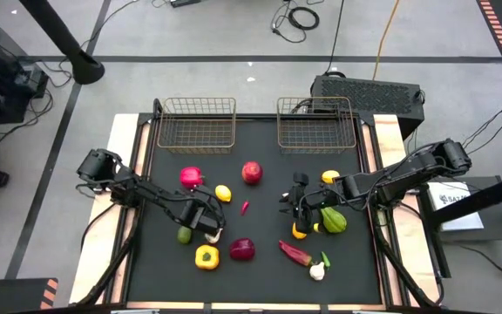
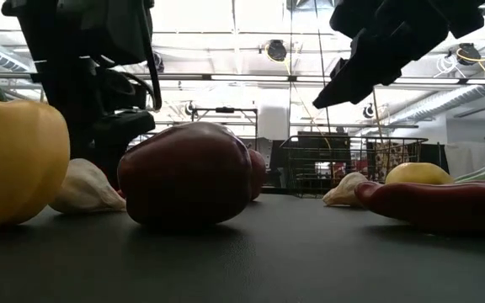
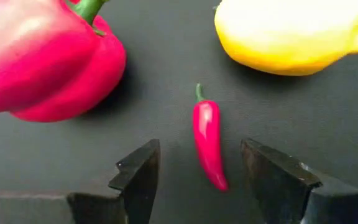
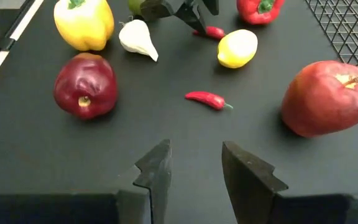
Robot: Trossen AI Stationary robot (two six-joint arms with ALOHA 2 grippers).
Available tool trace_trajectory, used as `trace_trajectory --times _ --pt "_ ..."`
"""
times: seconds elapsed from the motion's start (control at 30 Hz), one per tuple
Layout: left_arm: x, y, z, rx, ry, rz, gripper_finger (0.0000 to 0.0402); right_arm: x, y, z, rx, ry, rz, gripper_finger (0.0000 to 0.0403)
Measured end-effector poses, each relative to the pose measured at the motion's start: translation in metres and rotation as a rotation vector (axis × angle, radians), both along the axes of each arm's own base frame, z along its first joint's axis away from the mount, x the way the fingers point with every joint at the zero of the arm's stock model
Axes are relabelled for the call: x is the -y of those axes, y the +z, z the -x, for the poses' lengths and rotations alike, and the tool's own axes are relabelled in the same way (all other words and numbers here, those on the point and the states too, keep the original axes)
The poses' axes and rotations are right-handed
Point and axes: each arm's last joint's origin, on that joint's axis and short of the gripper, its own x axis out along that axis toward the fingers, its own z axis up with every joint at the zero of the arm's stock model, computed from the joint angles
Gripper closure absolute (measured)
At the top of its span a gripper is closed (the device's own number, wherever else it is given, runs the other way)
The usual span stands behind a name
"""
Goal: Sort produce into baskets
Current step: Put the red chili pepper into the left wire basket
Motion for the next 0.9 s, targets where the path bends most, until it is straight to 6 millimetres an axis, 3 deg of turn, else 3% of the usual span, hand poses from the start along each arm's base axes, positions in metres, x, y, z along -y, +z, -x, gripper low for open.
trace_trajectory --times 0.47,0.9 --pt "-0.008 -0.020 0.008 0.022 -0.015 0.031 0.0181 0.000 0.000 0.000 -0.002 0.003 -0.002 0.0270" --pt "-0.008 -0.020 0.007 0.028 -0.028 0.019 0.0338 0.000 0.000 0.000 -0.002 0.005 0.002 0.0270"
